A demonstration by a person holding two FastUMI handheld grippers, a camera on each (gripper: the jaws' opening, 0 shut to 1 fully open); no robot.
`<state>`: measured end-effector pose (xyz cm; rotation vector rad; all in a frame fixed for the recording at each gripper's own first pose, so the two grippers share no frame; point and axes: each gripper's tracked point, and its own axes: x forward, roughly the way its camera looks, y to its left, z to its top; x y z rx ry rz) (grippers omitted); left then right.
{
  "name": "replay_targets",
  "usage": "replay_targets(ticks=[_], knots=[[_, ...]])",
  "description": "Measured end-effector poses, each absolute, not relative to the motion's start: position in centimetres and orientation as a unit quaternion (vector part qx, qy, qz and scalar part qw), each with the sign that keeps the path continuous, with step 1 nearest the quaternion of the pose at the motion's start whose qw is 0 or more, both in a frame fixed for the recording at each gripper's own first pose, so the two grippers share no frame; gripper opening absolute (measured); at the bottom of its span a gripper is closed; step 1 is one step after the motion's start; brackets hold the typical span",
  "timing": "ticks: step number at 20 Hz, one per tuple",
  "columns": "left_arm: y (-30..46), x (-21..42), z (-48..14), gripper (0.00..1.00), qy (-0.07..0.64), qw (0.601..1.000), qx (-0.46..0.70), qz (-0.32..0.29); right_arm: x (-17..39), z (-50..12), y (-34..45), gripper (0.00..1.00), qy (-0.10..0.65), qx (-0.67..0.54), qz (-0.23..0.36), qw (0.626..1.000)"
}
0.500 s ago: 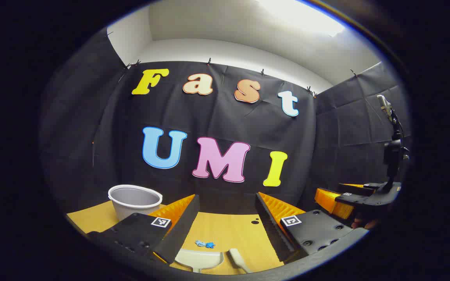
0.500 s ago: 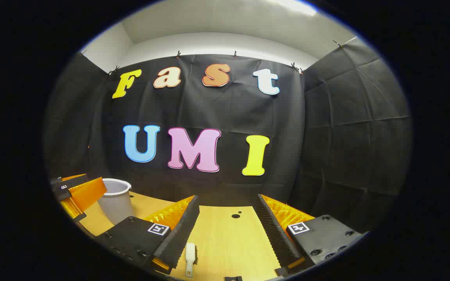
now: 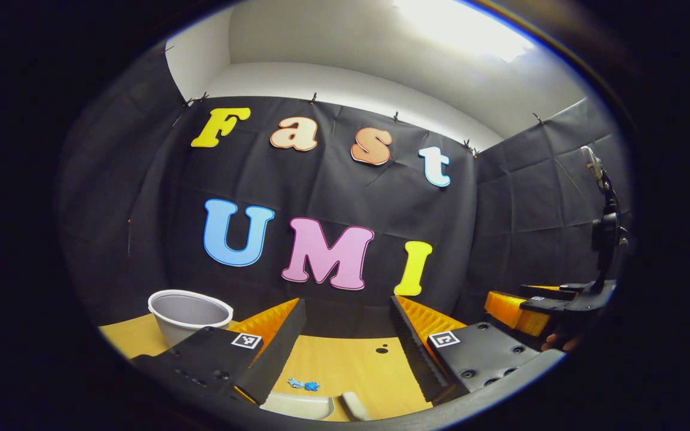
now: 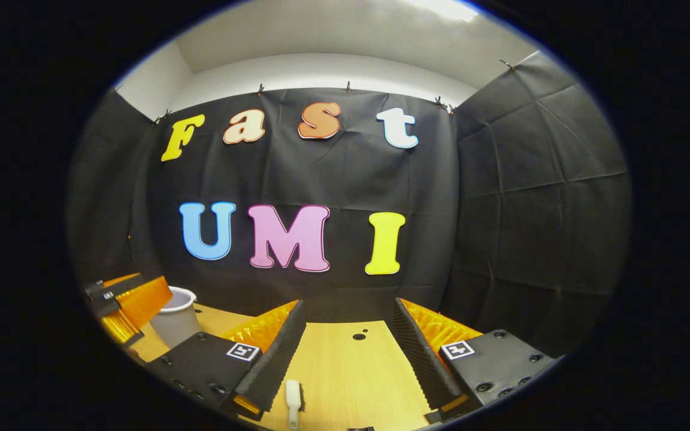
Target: Pick up the small broom and dustpan from the desktop, sweep the trash into the dustpan with the broom, and then empty the trash into the garbage bin.
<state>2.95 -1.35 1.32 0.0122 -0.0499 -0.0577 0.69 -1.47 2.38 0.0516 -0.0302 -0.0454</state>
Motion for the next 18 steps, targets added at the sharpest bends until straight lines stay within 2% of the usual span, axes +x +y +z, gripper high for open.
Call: replay_targets(ticks=[1,2,3,9,18], knots=[[-1.8,3.5,1.1,0.83,-0.022,0.999,0.008,-0.033,0.6,3.0,-1.8,0.94,-0.023,0.025,-0.027,0.999],[-2.5,4.1,0.8,0.83,-0.015,0.999,0.01,-0.044,0.6,3.3,-2.2,0.94,-0.027,0.025,-0.033,0.999],[-3.2,4.6,0.6,0.83,-0.009,0.998,0.014,-0.053,0.6,3.4,-2.6,0.88,-0.029,0.023,-0.039,0.999],[-6.0,5.4,1.5,0.83,-0.02,0.995,0.018,-0.092,0.4,3.2,-4.1,0.87,-0.028,0.002,-0.064,0.998],[-5.0,5.4,1.5,0.83,-0.021,0.995,0.031,-0.094,1.2,2.9,-1.0,0.88,-0.029,-0.013,-0.042,0.999]])
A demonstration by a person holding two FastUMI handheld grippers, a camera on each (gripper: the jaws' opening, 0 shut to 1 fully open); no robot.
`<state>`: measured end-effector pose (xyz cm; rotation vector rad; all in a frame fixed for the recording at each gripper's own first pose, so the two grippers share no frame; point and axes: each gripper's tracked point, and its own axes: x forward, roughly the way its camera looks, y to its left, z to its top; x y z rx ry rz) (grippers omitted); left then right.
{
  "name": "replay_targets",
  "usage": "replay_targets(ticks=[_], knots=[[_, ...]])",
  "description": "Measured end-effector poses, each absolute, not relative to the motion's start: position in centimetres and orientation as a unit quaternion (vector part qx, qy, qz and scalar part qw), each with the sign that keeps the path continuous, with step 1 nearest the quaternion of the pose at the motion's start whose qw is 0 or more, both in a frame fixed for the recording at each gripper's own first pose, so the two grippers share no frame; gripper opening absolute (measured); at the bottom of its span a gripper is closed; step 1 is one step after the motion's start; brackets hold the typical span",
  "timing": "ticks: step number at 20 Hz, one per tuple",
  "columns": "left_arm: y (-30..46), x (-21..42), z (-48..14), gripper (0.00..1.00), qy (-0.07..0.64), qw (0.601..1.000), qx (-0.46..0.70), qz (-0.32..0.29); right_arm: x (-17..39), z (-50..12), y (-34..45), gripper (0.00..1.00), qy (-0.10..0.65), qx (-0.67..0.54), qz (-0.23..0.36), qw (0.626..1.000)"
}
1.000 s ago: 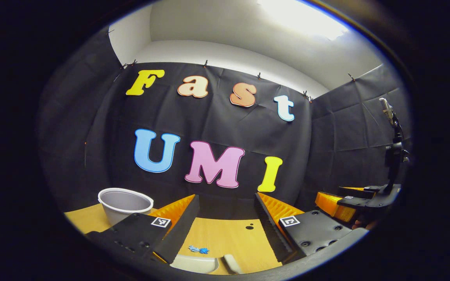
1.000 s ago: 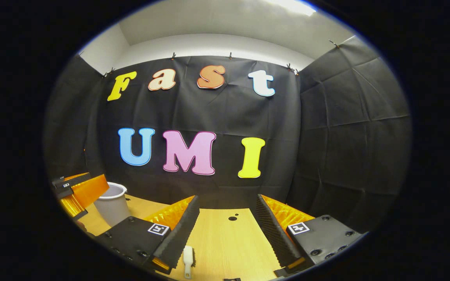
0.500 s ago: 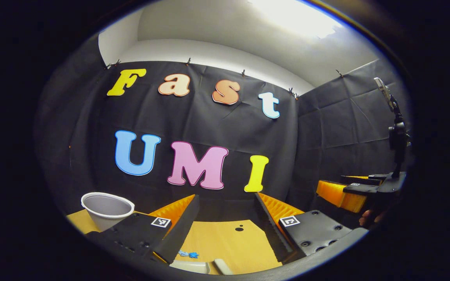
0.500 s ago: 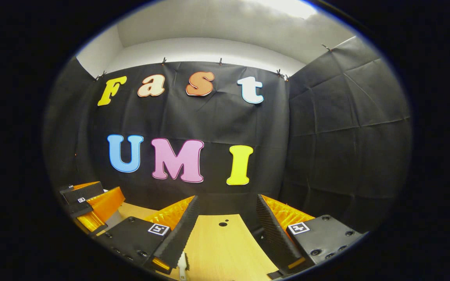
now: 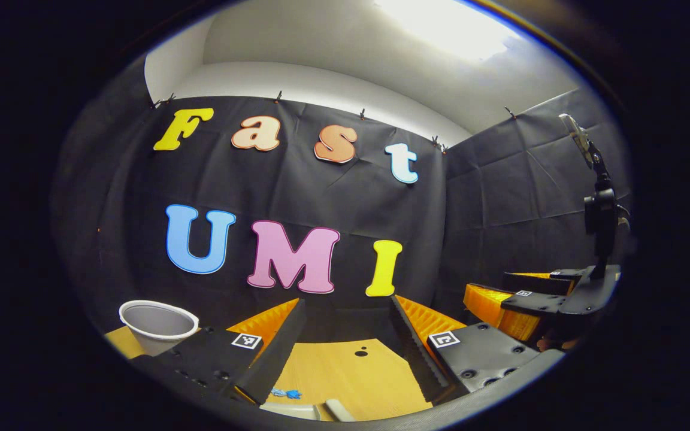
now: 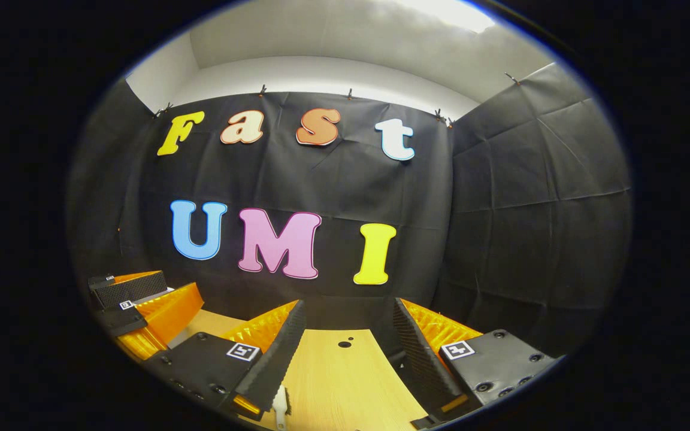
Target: Pick up the small broom and dustpan from the desktop, sweep the trash into the dustpan with the broom, and then empty the trash into the garbage bin.
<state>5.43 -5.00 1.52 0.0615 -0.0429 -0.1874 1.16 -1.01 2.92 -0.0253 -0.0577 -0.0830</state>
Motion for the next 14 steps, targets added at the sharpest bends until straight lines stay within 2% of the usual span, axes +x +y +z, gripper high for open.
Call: replay_targets(ticks=[8,9,14], knots=[[-3.4,5.5,0.9,0.83,-0.015,0.996,0.02,-0.081,1.3,2.0,1.1,0.9,-0.029,-0.041,-0.023,0.998],[-3.1,5.2,0.6,0.83,-0.012,0.997,0.019,-0.079,1.3,1.8,1.5,0.95,-0.028,-0.043,-0.019,0.999],[-1.7,4.2,0.1,0.83,-0.007,0.997,0.025,-0.068,1.3,1.3,3.3,0.95,-0.025,-0.041,0.003,0.999]])
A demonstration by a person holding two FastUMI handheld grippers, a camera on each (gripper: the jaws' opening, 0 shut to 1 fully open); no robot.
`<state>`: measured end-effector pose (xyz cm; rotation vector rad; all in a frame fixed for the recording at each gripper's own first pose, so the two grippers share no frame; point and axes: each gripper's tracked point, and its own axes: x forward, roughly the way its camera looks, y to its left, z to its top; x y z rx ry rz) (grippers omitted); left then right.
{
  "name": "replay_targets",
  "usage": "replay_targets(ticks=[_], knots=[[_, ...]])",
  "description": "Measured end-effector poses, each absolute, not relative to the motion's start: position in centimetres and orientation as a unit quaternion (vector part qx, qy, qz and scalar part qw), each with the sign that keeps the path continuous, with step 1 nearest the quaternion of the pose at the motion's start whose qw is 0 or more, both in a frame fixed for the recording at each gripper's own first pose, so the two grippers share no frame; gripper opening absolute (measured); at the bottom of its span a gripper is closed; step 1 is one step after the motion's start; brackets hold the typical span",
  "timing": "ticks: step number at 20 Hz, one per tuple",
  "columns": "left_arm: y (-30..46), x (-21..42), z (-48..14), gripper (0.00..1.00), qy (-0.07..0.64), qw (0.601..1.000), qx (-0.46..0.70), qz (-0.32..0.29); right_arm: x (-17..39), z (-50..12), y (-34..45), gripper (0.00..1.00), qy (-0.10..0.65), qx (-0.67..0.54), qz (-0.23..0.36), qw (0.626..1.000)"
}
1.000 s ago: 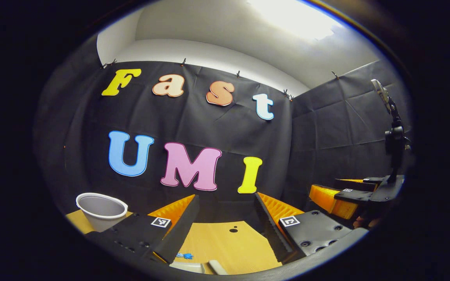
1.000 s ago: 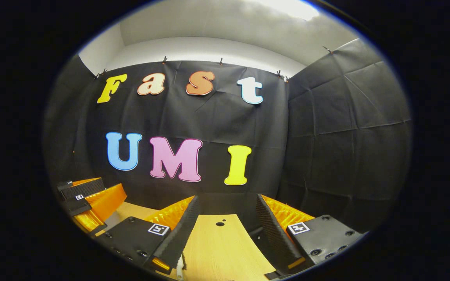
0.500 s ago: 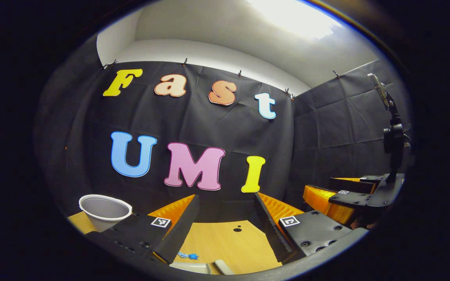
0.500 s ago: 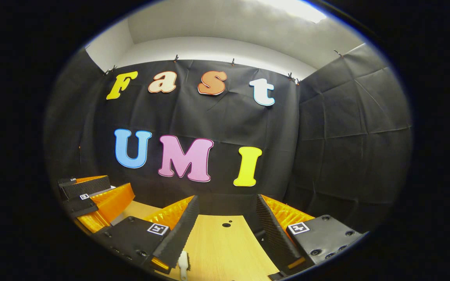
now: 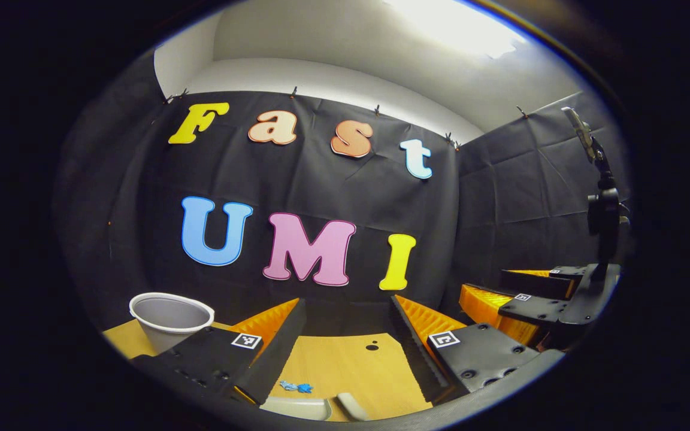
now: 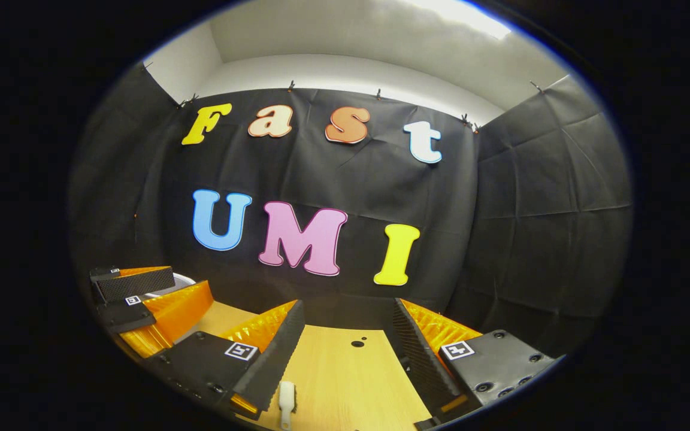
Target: Pick up the small broom and dustpan from the desktop, sweep the trash into the dustpan with the broom, and then empty the trash into the garbage bin.
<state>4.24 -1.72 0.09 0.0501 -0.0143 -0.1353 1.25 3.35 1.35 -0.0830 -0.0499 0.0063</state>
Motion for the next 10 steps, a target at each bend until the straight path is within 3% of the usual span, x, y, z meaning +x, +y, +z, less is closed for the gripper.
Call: replay_targets(ticks=[2,10], knots=[[-1.0,3.9,0.2,0.83,-0.01,0.998,0.026,-0.06,1.2,1.4,3.9,0.9,-0.027,-0.039,0.009,0.999],[2.2,2.4,-2.0,0.83,0.019,0.999,0.033,-0.017,0.9,0.1,6.7,0.95,-0.015,-0.042,0.042,0.998]])
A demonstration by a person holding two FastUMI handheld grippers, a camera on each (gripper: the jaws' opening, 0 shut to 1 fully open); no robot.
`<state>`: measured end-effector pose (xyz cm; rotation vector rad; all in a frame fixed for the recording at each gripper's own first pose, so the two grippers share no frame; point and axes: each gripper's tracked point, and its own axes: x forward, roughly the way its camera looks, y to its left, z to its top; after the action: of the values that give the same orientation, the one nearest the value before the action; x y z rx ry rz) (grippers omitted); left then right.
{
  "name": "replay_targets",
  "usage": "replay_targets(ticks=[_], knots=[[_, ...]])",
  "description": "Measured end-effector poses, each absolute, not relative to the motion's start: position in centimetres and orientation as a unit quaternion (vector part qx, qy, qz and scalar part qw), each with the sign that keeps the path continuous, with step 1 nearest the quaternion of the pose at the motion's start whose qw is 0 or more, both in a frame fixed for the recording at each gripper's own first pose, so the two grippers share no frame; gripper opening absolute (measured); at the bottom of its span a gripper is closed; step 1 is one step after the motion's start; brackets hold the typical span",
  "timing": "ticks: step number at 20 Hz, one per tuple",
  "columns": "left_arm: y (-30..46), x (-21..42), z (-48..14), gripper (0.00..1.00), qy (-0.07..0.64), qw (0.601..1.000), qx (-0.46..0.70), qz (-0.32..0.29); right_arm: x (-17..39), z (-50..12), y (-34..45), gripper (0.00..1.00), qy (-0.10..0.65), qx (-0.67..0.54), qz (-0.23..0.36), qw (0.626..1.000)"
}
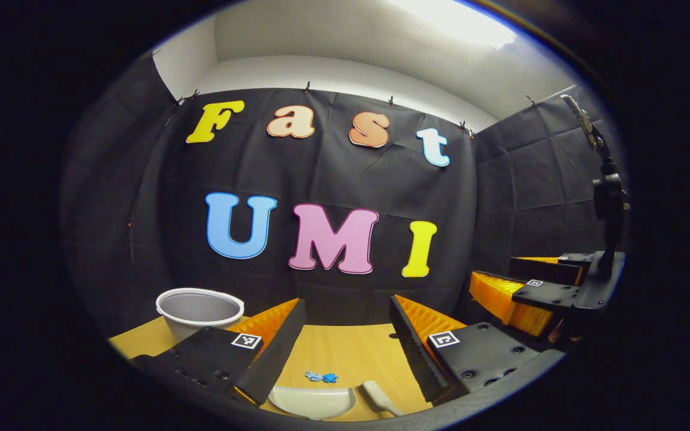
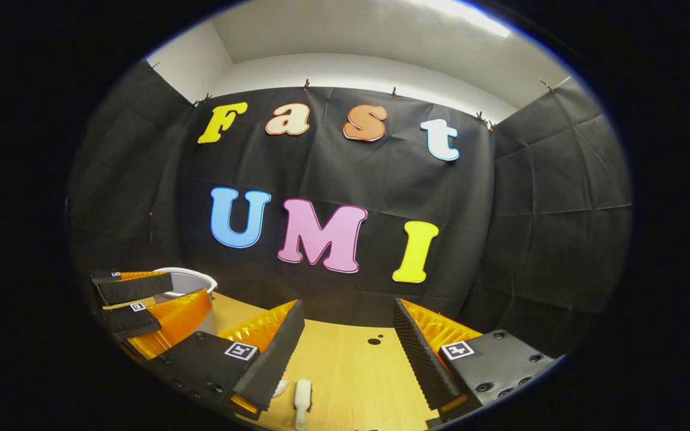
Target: Pick up the small broom and dustpan from the desktop, sweep the trash into the dustpan with the broom, and then empty the trash into the garbage bin.
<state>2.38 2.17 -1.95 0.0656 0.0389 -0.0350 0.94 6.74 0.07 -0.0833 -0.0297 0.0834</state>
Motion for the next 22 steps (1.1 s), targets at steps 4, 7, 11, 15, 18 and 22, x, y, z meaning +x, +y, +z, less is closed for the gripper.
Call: replay_targets(ticks=[4,7,11,15,18,22], knots=[[2.8,2.2,-2.1,0.84,0.024,0.999,0.025,-0.011,1.0,-0.1,8.1,0.95,-0.011,-0.034,0.06,0.998],[3.3,2.1,-2.3,0.84,0.03,0.999,0.019,-0.004,1.1,-0.2,9.1,0.95,-0.008,-0.032,0.075,0.997],[4.1,2.2,-3.2,0.83,0.053,0.998,0.032,0.007,1.8,-0.8,9.7,0.9,0.004,-0.033,0.089,0.995],[4.5,3.0,-5.2,0.84,0.084,0.996,0.021,0.018,2.8,-2.2,11.1,0.95,0.014,-0.052,0.113,0.992],[4.7,3.4,-10.7,0.84,0.172,0.985,-0.001,0.026,4.4,-6.1,12.4,0.92,0.061,-0.054,0.14,0.987],[6.5,4.1,-16.9,0.84,0.26,0.963,-0.033,0.066,7.2,-14.6,13.7,0.95,0.177,-0.055,0.166,0.968]])
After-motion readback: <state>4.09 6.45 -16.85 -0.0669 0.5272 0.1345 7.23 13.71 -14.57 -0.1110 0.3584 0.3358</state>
